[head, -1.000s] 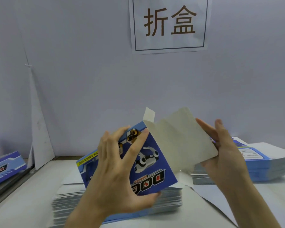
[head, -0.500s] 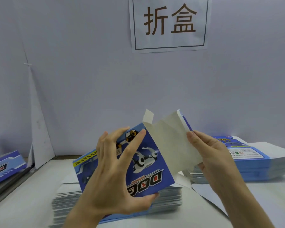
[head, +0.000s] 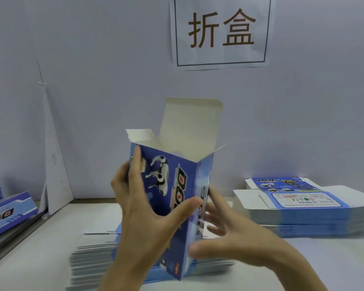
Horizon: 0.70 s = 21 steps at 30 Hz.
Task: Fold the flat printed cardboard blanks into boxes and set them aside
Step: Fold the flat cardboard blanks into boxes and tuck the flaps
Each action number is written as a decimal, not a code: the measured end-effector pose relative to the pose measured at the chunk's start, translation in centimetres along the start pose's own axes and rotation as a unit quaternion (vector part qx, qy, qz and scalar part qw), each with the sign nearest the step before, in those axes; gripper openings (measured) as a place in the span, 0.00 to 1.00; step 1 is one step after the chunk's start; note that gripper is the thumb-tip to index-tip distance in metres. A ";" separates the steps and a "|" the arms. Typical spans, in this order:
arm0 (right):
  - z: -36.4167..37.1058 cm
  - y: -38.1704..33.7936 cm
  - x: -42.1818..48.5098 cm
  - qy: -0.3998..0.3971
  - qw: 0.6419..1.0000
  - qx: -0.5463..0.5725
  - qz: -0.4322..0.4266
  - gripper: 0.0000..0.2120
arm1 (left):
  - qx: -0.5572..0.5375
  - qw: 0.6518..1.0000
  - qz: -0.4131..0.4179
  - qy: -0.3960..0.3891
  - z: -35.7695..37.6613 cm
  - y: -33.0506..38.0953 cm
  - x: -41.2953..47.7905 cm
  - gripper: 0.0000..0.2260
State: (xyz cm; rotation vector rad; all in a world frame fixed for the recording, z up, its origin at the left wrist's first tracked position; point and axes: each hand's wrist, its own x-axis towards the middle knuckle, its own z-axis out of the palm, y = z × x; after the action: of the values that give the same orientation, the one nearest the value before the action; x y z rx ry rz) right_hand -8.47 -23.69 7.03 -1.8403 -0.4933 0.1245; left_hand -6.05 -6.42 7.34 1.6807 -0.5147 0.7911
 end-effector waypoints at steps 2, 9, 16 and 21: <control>1.0 0.5 0.6 0.042 0.998 -0.011 -0.052 0.40 | -0.026 1.000 0.007 -0.002 0.4 0.3 -0.2 0.40; -0.7 1.1 0.8 0.197 0.965 0.134 -0.112 0.38 | -0.128 0.944 -0.174 -0.251 -2.8 -2.1 2.0 0.20; -0.2 1.8 1.8 0.246 0.950 0.179 -0.071 0.35 | -0.150 0.951 -0.138 -0.231 -1.6 -3.0 1.7 0.16; -0.5 2.0 1.7 0.243 0.950 0.181 -0.075 0.26 | -0.130 0.948 -0.159 -0.243 -1.5 -3.6 1.5 0.14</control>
State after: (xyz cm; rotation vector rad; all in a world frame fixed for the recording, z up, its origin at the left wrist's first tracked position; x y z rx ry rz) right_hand -6.26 -23.96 5.62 -1.4004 -0.2380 -0.3191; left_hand -2.84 -3.98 6.20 1.6489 -0.6320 0.0602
